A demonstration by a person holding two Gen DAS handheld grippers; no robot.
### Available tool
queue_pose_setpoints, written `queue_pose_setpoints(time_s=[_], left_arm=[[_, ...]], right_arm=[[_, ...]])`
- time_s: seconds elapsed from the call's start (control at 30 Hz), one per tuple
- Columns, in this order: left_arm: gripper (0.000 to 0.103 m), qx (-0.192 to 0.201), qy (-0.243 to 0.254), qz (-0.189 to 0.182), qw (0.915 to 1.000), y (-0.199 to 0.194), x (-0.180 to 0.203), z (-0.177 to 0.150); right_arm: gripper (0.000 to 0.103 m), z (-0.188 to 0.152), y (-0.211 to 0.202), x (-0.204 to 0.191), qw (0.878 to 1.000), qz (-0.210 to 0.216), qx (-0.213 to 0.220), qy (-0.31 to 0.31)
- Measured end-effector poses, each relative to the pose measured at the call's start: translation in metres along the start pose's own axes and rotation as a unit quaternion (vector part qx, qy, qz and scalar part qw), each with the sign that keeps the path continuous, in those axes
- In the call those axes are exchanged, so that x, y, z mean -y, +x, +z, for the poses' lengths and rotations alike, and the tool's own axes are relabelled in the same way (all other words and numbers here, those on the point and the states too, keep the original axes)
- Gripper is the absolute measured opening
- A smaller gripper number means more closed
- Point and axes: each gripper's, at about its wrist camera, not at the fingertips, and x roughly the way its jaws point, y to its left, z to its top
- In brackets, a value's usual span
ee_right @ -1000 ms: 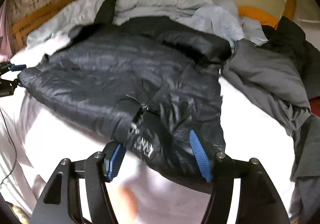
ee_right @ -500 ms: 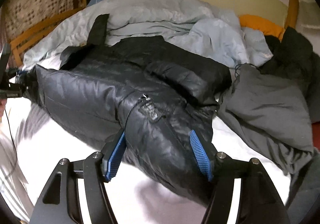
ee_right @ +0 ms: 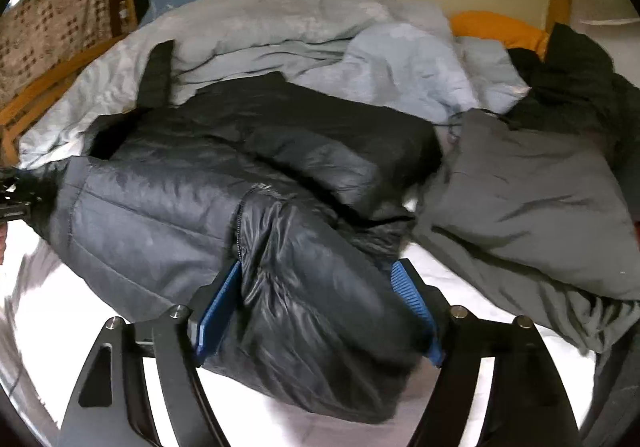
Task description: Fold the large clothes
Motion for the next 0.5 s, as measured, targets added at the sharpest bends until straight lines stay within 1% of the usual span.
queue_pose_setpoints(time_s=[0.03,0.07,0.17,0.2,0.27,0.3,0.33,0.4,0.43,0.5], left_arm=[[0.086,0.014,0.007,0.015,0.9998,-0.004,0.001,0.000],[0.086,0.029,0.012,0.023,0.9993,-0.010,0.002,0.001],[0.086,0.073,0.006,0.036,0.9967,-0.033,-0.001,0.001],[0.086,0.084,0.002,0.035,0.9959,-0.040,-0.002,0.001],[0.086,0.100,-0.008,0.020,0.9948,-0.054,-0.004,0.001],[0.086,0.105,-0.014,0.011,0.9943,-0.059,-0.004,0.001],[0.086,0.108,-0.018,0.001,0.9940,-0.063,-0.005,0.001],[0.086,0.105,-0.024,-0.024,0.9939,-0.065,-0.004,0.001],[0.086,0.099,-0.027,-0.033,0.9942,-0.062,-0.003,0.002],[0.086,0.084,-0.033,-0.040,0.9951,-0.054,-0.002,0.002]], right_arm=[[0.077,-0.001,-0.002,0.002,1.000,-0.009,0.003,0.004],[0.077,-0.001,-0.005,0.004,1.000,-0.012,0.006,0.010],[0.077,-0.001,-0.022,0.004,0.999,-0.009,0.033,0.015],[0.079,-0.001,-0.029,0.001,0.999,-0.009,0.046,0.008],[0.079,-0.001,-0.041,-0.005,0.997,-0.007,0.073,-0.005],[0.081,-0.002,-0.048,-0.007,0.996,-0.010,0.087,-0.009],[0.085,-0.002,-0.054,-0.009,0.995,-0.010,0.100,-0.009],[0.085,-0.002,-0.063,-0.009,0.993,-0.002,0.120,0.000],[0.085,-0.002,-0.066,-0.008,0.992,0.005,0.125,0.007],[0.085,-0.001,-0.067,-0.005,0.992,0.018,0.125,0.026]])
